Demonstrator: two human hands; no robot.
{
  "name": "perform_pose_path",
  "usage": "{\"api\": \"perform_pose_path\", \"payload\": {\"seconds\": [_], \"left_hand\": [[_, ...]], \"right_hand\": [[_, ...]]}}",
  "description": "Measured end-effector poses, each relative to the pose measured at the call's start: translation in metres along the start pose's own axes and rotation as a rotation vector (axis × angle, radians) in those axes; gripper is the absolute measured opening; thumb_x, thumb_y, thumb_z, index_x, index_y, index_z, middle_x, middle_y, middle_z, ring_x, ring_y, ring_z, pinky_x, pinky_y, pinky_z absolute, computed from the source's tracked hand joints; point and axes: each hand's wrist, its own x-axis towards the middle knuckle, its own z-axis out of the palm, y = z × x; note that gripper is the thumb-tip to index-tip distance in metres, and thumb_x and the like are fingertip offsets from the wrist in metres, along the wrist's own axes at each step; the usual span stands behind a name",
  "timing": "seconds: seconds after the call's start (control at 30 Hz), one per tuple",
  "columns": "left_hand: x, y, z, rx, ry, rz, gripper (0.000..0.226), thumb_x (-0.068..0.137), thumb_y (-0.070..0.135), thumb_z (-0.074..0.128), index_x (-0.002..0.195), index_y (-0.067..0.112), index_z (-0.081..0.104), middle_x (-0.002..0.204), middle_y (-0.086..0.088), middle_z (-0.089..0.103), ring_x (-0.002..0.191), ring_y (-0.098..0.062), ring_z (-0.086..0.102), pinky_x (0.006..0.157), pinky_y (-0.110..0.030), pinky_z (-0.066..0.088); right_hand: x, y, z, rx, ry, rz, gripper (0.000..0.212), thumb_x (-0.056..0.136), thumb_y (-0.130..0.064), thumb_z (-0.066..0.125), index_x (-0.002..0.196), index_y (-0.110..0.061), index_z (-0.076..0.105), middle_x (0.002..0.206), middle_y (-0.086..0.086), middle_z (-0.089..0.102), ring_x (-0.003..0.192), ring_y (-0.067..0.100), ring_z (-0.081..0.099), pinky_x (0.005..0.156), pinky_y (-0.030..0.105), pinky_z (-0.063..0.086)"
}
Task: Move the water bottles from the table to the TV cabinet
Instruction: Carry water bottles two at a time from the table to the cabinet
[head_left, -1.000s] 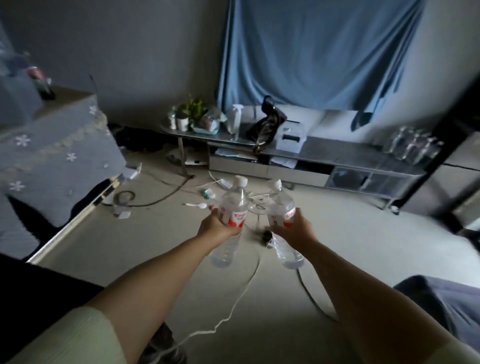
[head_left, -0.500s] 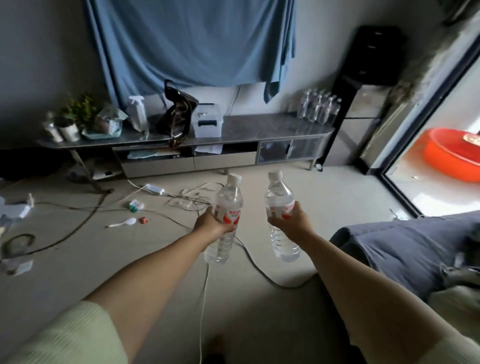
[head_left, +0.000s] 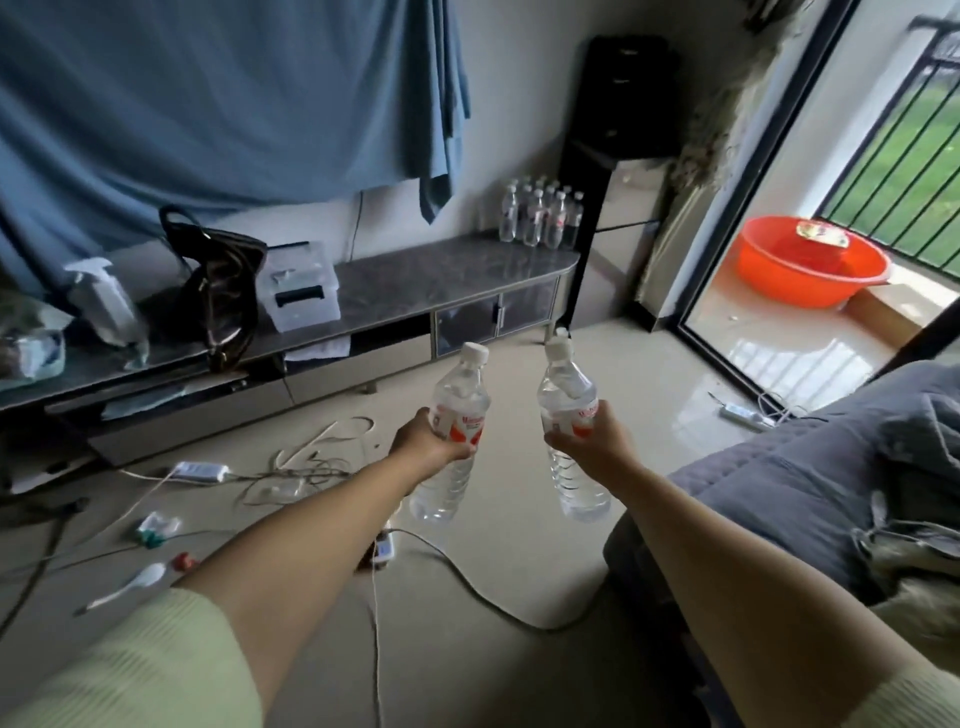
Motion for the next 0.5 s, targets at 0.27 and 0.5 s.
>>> {"api": "perform_pose_path", "payload": {"seconds": [0.27, 0.5], "left_hand": [[0.097, 0.049, 0.031, 0.045, -0.104, 0.04, 0.061, 0.062, 0.035, 0.085, 0.115, 0.02, 0.058, 0.112, -0.002, 0.067, 0.102, -0.023, 0.062, 0.091, -0.033, 0.049], [0.212, 0.113, 0.069, 0.034, -0.136, 0.05, 0.054, 0.062, 0.034, 0.085, 0.108, 0.022, 0.06, 0.105, 0.0, 0.068, 0.098, -0.02, 0.063, 0.086, -0.03, 0.048]], "right_hand": [[0.088, 0.011, -0.011, -0.01, 0.038, 0.084, 0.054, 0.071, -0.029, 0.08, 0.114, -0.013, 0.051, 0.099, 0.003, 0.065, 0.091, 0.024, 0.061, 0.08, 0.034, 0.047], [0.223, 0.024, -0.044, 0.005, 0.035, 0.116, 0.05, 0.069, -0.03, 0.081, 0.106, -0.018, 0.05, 0.094, 0.0, 0.064, 0.086, 0.021, 0.059, 0.071, 0.029, 0.041]]}}
